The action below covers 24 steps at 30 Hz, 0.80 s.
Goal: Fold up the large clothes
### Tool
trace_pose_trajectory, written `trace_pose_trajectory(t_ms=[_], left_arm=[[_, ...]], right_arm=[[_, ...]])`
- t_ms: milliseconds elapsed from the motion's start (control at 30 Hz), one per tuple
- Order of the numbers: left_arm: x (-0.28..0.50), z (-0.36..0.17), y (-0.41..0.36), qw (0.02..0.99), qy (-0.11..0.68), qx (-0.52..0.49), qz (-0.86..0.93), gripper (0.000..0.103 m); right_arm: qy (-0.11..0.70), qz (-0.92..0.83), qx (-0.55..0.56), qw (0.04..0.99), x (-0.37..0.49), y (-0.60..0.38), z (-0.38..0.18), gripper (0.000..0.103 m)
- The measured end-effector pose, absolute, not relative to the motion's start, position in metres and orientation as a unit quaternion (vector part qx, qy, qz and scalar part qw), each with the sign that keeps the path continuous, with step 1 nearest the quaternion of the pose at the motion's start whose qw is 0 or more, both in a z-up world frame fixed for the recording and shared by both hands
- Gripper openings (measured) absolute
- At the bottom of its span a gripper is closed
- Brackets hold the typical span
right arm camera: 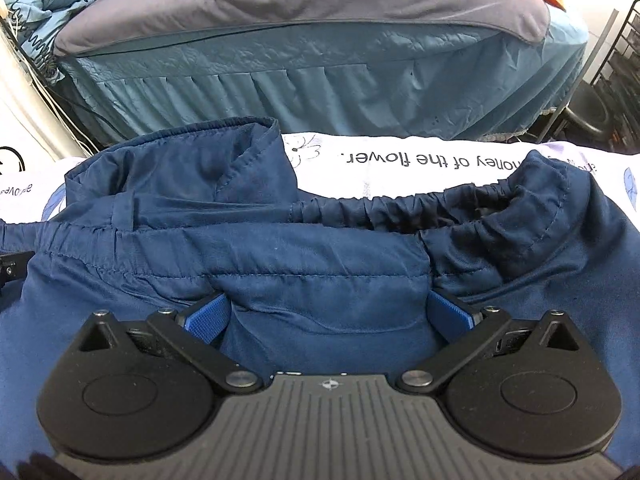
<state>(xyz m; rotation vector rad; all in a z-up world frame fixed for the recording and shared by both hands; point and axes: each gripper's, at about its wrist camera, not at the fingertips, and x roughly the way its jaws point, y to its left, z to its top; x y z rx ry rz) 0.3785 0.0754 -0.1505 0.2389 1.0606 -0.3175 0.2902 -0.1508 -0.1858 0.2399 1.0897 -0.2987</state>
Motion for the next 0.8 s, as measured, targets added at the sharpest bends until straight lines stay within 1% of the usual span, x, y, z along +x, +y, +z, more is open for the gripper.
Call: trace_pose_trajectory(t_ms=[133,200,267,367,433,500,700,800], left_arm=[[0.369,-0.136,0.079,0.85,0.491,0.112,-0.154,0.103],[0.358,-0.12,0.086,0.859,0.479,0.098,-0.153,0.103],[0.341,-0.102,0.098,0.871,0.465,0.062,-0.147,0.103],[0.309,-0.081,0.124,0.87,0.467,-0.028,-0.155,0.103],[0.282,-0.075,0.141,0.863,0.476,-0.078,-0.15,0.103],[0.25,-0.07,0.154,0.86,0.48,-0.1,-0.141,0.103],[0.15,-0.065,0.175,0.881,0.454,-0.066,-0.117,0.103],[0.118,-0.073,0.178,0.872,0.478,-0.046,-0.091,0.103]], right_arm=[[0.505,-0.144,0.121,0.842,0.282,-0.15,-0.17,0.102],[0.475,-0.148,0.134,0.857,0.268,-0.149,-0.152,0.102],[0.438,-0.147,0.145,0.875,0.248,-0.148,-0.131,0.102],[0.396,-0.151,0.171,0.889,0.211,-0.15,-0.105,0.102],[0.384,-0.152,0.196,0.889,0.185,-0.154,-0.096,0.102],[0.382,-0.155,0.221,0.884,0.157,-0.159,-0.092,0.102],[0.39,-0.173,0.257,0.867,0.072,-0.179,-0.095,0.102],[0.402,-0.185,0.288,0.849,0.038,-0.19,-0.103,0.102]])
